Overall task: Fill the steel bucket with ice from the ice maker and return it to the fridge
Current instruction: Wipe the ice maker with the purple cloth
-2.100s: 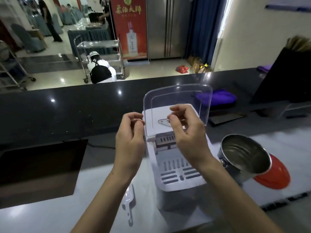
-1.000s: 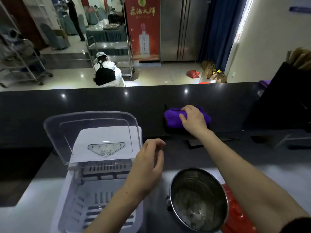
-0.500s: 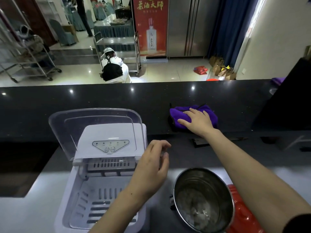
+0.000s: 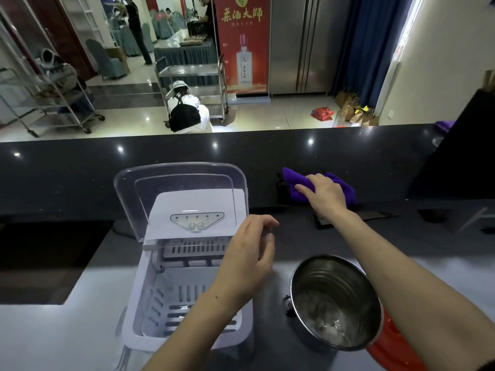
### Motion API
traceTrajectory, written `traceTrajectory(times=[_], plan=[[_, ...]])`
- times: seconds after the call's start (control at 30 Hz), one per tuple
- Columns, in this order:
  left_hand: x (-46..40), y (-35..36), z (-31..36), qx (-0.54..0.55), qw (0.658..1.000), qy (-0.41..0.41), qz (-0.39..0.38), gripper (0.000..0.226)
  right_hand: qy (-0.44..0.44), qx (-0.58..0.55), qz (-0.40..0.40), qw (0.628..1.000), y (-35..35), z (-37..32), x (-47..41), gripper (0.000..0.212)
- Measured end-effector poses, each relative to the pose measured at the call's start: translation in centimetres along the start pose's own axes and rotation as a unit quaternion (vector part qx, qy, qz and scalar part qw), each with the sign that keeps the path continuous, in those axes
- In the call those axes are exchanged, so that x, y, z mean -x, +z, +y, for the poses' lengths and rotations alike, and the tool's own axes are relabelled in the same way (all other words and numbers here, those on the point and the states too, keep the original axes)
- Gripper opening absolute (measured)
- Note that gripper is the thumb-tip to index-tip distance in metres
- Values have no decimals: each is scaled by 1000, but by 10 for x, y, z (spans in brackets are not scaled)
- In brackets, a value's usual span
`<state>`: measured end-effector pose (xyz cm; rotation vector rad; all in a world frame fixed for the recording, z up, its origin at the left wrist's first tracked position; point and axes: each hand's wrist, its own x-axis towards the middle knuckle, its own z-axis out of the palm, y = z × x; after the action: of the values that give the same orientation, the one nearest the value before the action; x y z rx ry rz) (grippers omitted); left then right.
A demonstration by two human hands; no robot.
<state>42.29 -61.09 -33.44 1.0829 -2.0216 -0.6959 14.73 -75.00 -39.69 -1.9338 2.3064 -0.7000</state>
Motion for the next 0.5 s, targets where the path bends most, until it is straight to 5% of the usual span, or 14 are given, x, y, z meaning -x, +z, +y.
traceTrajectory(times=[0.5], plan=[[54,-91,-28,14,1000,6,19,23,64,-334,177,924,-59,-110,121,22]])
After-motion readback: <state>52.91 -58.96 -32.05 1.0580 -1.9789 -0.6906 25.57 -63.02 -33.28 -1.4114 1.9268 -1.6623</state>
